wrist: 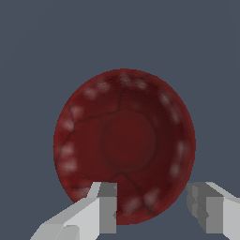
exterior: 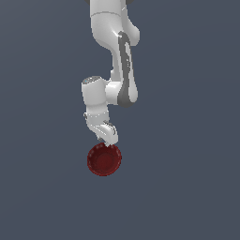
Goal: Pick up the object and move it to a goal position.
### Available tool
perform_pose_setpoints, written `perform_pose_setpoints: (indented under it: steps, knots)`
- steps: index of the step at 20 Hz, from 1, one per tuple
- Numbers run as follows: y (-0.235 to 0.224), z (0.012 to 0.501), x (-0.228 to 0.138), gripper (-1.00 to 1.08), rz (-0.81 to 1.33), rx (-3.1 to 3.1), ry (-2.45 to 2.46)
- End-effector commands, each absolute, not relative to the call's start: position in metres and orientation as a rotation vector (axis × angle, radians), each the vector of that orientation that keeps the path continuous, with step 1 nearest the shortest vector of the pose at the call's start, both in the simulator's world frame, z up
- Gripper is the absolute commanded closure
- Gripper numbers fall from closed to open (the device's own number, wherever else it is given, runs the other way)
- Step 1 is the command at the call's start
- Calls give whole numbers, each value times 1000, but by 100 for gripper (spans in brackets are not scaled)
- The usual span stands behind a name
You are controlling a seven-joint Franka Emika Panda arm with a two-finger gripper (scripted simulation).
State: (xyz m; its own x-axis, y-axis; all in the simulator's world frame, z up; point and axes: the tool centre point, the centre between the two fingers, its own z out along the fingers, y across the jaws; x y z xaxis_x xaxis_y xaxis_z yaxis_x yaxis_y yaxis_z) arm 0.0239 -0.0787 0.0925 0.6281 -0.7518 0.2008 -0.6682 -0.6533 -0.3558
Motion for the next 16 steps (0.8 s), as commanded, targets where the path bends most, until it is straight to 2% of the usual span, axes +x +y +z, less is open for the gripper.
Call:
perform_pose_setpoints:
  steps: [1,16]
  knots:
    - [-89,87,21,-20,-519,-2556,1243]
    - [-113,75,11,-20,-580,-2449,1426]
